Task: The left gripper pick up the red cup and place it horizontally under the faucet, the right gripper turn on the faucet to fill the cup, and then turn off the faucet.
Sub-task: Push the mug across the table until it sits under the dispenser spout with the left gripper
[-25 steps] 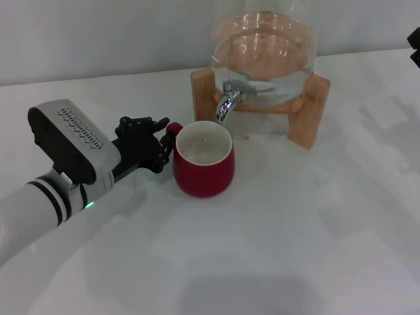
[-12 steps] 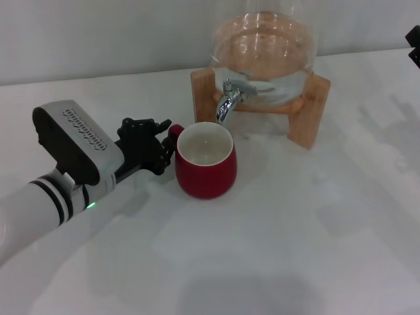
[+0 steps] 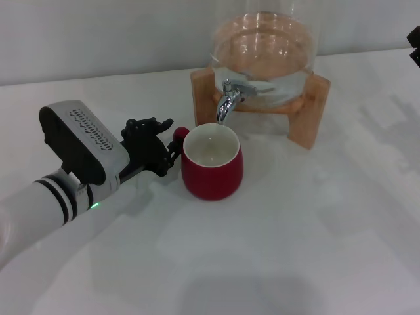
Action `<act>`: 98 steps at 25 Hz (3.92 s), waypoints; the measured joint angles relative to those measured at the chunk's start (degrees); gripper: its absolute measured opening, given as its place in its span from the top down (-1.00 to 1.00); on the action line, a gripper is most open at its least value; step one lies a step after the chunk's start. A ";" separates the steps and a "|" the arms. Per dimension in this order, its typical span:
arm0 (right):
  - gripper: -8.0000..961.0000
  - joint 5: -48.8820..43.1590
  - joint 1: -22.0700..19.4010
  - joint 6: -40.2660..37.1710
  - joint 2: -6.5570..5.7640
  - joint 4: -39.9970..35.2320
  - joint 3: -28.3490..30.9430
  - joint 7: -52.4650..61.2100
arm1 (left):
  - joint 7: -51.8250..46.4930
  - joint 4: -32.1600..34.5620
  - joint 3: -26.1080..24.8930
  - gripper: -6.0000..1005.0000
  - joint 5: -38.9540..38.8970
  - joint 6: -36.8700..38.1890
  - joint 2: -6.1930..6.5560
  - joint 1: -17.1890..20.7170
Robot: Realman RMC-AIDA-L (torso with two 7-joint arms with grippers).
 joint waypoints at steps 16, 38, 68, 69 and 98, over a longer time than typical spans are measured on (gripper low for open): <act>-0.74 0.01 0.16 0.14 0.00 0.00 0.04 0.00 | 1.67 0.06 -0.99 0.23 -0.88 0.05 0.00 0.43; -0.74 -0.16 0.39 0.02 0.00 0.01 -0.35 0.09 | 1.93 0.52 -1.64 0.23 -1.17 -0.18 -0.16 0.86; -0.74 -0.45 0.78 0.01 0.00 -0.08 -0.32 0.09 | 3.37 2.35 -1.77 0.25 -2.71 -0.15 -0.26 2.03; -0.74 -0.45 0.79 0.00 0.00 -0.08 -0.32 0.09 | 3.37 2.35 -1.77 0.25 -2.77 -0.17 -0.26 2.03; -0.74 -0.53 1.04 0.04 -0.09 -0.08 -0.41 0.09 | 2.66 3.01 -1.47 0.24 -2.41 -0.79 -0.35 3.08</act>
